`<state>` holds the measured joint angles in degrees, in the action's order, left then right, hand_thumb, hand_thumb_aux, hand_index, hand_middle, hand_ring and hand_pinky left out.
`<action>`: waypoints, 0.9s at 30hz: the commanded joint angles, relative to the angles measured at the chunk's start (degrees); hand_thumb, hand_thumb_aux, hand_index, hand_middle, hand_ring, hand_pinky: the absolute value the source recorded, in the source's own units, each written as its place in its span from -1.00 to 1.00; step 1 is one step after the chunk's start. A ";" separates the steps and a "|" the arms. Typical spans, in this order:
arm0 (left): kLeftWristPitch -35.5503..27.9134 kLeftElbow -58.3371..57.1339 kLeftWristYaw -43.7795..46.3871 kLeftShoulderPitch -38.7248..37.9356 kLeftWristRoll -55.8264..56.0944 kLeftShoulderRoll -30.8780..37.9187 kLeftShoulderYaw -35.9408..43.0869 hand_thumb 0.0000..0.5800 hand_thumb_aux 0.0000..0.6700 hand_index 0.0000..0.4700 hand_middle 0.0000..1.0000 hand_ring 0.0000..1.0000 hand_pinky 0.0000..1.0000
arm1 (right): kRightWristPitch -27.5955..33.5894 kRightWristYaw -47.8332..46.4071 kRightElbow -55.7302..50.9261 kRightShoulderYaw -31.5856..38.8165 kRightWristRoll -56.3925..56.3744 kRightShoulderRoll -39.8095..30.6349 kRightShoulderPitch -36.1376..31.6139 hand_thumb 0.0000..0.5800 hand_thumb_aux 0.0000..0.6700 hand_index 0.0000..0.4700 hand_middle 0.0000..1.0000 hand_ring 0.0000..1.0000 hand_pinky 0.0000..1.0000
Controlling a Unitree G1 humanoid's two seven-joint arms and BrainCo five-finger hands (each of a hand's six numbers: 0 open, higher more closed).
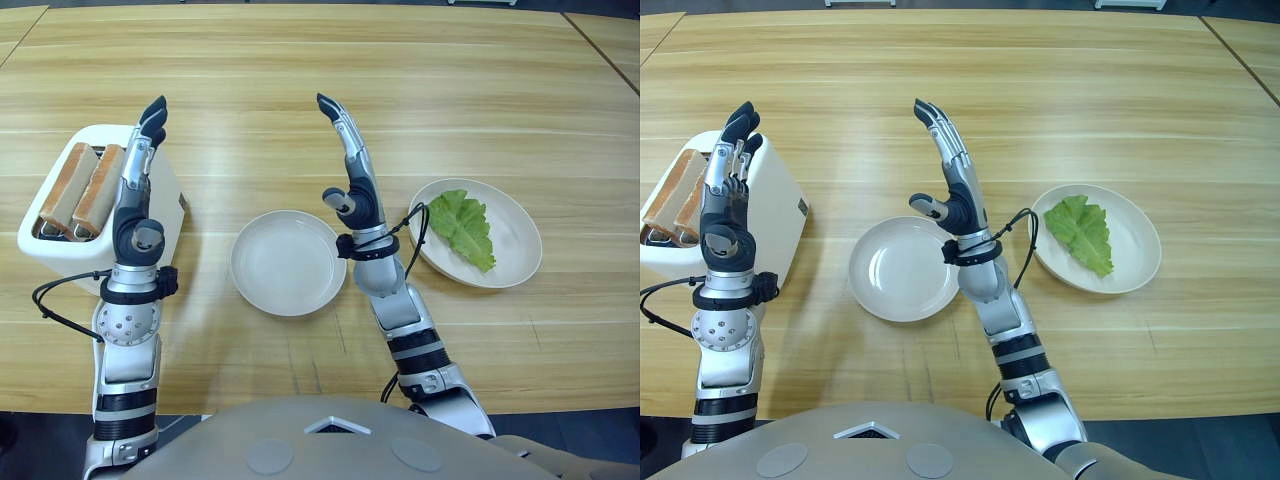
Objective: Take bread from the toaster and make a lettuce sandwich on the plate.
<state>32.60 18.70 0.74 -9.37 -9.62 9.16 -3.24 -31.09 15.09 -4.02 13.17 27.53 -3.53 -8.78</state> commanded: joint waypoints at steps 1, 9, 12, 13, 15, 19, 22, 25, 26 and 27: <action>-0.59 0.24 0.19 -0.21 -0.16 0.04 0.00 -1.00 -1.00 -1.00 -1.00 -1.00 -1.00 | 0.11 -0.21 -0.02 -0.37 -0.29 -0.26 0.05 -1.00 -1.00 -1.00 -1.00 -1.00 -1.00; -0.94 0.58 0.22 0.06 -0.12 0.06 -0.04 -1.00 -1.00 -1.00 -1.00 -1.00 -1.00 | 0.24 -0.38 -0.03 -0.34 -0.32 -0.25 -0.18 -1.00 -1.00 -1.00 -1.00 -1.00 -1.00; -2.78 4.00 -0.40 0.67 -0.10 0.74 -2.75 -1.00 -1.00 -1.00 -1.00 -1.00 -1.00 | 0.23 -0.46 -0.14 -0.25 -0.33 -0.22 -0.29 -1.00 -1.00 -1.00 -1.00 -1.00 -1.00; -4.84 6.71 -0.60 1.44 -0.22 2.19 -6.01 -1.00 -1.00 -1.00 -1.00 -1.00 -1.00 | 0.19 -0.52 -0.18 -0.22 -0.36 -0.23 -0.34 -1.00 -1.00 -1.00 -1.00 -1.00 -1.00; -9.27 11.73 0.27 3.07 -0.44 7.32 -14.54 -1.00 -1.00 -1.00 -1.00 -1.00 -1.00 | 0.17 -0.65 -0.22 -0.27 -0.44 -0.34 -0.43 -1.00 -1.00 -1.00 -1.00 -1.00 -1.00; -16.68 13.40 5.92 3.24 -1.80 21.59 -32.56 -1.00 -1.00 -1.00 -1.00 -1.00 -1.00 | 0.29 -0.66 0.07 -0.26 -0.15 -0.41 -0.34 -1.00 -1.00 -1.00 -1.00 -1.00 -1.00; -18.55 7.20 9.50 -1.72 -12.16 30.15 -39.54 -1.00 -1.00 -1.00 -1.00 -1.00 -1.00 | 0.35 -0.67 0.19 -0.14 -0.05 -0.33 -0.24 -1.00 -1.00 -1.00 -1.00 -1.00 -1.00; -19.51 0.87 12.25 -7.20 -21.56 34.67 -38.17 -1.00 -1.00 -1.00 -1.00 -1.00 -1.00 | 0.40 -0.60 0.32 -0.14 0.01 -0.35 -0.01 -1.00 -1.00 -1.00 -1.00 -1.00 -1.00; -19.78 -1.17 12.62 -8.43 -24.09 35.49 -36.67 -1.00 -1.00 -1.00 -1.00 -1.00 -1.00 | 0.38 -0.62 0.41 -0.13 0.03 -0.39 0.09 -1.00 -1.00 -1.00 -1.00 -1.00 -1.00; -19.99 -2.60 13.00 -9.29 -26.11 36.15 -35.15 -1.00 -1.00 -1.00 -1.00 -1.00 -1.00 | 0.35 -0.65 0.49 -0.18 -0.01 -0.47 0.20 -1.00 -1.00 -1.00 -1.00 -1.00 -1.00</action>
<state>13.09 19.51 12.34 -16.38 -31.40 43.23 -41.64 -31.07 14.67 -3.83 13.19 27.60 -3.85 -8.84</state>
